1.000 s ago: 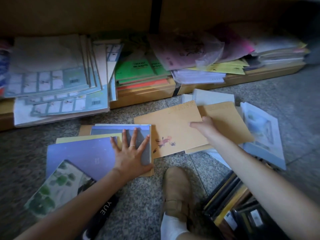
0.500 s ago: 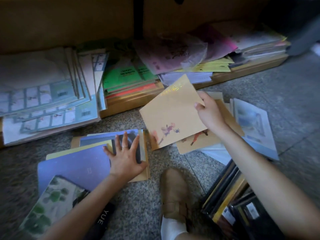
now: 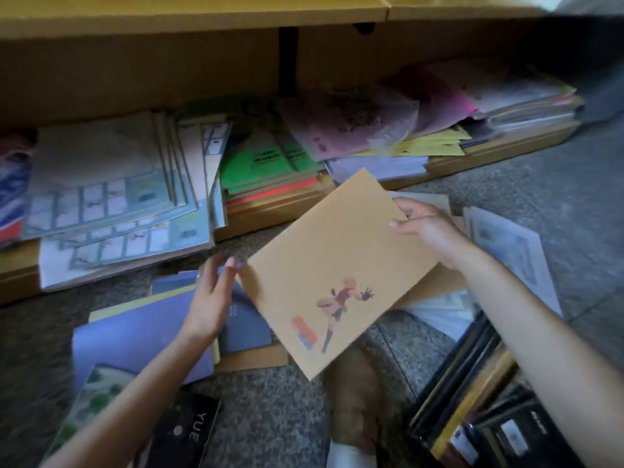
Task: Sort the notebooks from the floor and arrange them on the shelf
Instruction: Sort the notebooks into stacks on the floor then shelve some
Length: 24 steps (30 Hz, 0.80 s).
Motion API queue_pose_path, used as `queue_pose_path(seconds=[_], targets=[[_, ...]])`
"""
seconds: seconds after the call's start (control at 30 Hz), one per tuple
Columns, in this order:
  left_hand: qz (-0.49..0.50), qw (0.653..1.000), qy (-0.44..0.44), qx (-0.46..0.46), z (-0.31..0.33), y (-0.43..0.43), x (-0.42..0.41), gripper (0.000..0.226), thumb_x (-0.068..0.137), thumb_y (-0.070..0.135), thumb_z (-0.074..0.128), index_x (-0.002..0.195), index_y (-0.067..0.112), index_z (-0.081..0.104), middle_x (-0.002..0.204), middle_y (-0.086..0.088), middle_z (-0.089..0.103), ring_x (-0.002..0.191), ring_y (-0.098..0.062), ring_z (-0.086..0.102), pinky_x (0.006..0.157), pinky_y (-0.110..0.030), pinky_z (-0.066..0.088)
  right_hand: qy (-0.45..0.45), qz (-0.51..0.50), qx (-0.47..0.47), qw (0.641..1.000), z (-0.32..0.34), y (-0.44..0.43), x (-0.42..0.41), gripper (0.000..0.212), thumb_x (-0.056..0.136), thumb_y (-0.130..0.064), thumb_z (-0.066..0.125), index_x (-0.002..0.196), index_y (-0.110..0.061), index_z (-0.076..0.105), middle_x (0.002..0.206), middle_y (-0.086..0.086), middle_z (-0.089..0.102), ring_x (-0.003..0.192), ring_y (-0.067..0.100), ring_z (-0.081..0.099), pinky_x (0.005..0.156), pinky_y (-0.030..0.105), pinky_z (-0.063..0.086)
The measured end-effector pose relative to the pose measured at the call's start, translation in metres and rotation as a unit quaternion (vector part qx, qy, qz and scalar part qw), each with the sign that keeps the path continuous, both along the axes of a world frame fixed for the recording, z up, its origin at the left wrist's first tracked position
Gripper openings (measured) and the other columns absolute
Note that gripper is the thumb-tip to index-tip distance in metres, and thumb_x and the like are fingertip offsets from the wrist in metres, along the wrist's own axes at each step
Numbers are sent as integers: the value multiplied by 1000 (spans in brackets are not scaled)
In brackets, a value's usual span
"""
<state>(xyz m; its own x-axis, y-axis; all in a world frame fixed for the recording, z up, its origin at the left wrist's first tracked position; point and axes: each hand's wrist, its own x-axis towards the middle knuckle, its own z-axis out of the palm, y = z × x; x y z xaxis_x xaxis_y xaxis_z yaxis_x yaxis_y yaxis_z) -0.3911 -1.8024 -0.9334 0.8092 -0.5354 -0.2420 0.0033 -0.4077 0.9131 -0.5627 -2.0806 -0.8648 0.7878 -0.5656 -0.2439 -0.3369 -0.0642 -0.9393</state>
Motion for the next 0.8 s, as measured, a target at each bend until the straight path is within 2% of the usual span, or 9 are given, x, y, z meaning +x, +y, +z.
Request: queue_pose_path(seconds=[0.07,0.1,0.2,0.33,0.53,0.6,0.67,0.73,0.8], targets=[[-57,996,62,-40,30,1,-5,41,93,47,46,127,23,50,122,14,49,112,0,47,93,-15,34,31,62,14,998,3,7,7,36,89,6,51,114,-18,62,82,-12,74,74,7,69,68,18,53],[-124,989,81,-27,44,2,-8,33,90,47,51,117,29,55,116,19,57,99,7,54,83,-8,40,37,83,25,996,5,10,10,37,90,7,49,108,-22,62,81,-12,74,72,5,69,67,17,54],[-282,950,127,37,60,7,-9,10,85,32,67,88,23,64,74,14,73,65,1,66,61,-16,53,39,127,38,990,12,19,20,37,90,6,48,105,-25,61,85,-9,74,73,7,70,69,21,54],[-333,929,160,21,61,15,-5,29,82,34,65,104,15,67,96,-3,74,85,-19,71,69,-26,55,38,147,25,988,15,20,22,32,91,0,54,115,-20,60,100,-5,73,86,14,69,77,27,55],[-213,970,112,-32,53,13,-16,18,84,26,66,99,17,62,83,2,74,75,-15,70,61,-27,56,32,60,-112,991,6,24,32,18,85,-24,68,100,-31,60,102,3,69,92,17,67,86,39,50],[-166,978,102,-76,61,13,-14,11,90,14,61,101,18,61,77,5,73,69,-10,68,54,-21,53,1,-27,-199,980,9,25,41,28,77,-41,71,101,-40,56,104,1,65,101,16,62,88,34,46],[-115,980,95,-132,75,14,-9,13,87,16,58,100,16,60,74,4,72,66,-10,66,53,-20,51,-61,-103,-248,961,22,32,50,37,82,-35,69,113,-35,49,108,1,57,103,12,55,86,25,42],[-49,976,95,-190,95,15,0,13,85,20,60,96,14,60,73,1,70,64,-12,65,51,-22,51,-148,-147,-200,957,43,46,58,39,88,-21,64,121,-22,45,108,5,56,96,3,56,81,16,43],[22,965,88,-245,116,15,12,14,82,21,67,93,15,61,69,3,69,59,-10,63,47,-24,50,-208,-116,-120,964,62,65,66,26,91,-11,57,115,-15,50,98,3,62,79,-5,60,74,13,46]])
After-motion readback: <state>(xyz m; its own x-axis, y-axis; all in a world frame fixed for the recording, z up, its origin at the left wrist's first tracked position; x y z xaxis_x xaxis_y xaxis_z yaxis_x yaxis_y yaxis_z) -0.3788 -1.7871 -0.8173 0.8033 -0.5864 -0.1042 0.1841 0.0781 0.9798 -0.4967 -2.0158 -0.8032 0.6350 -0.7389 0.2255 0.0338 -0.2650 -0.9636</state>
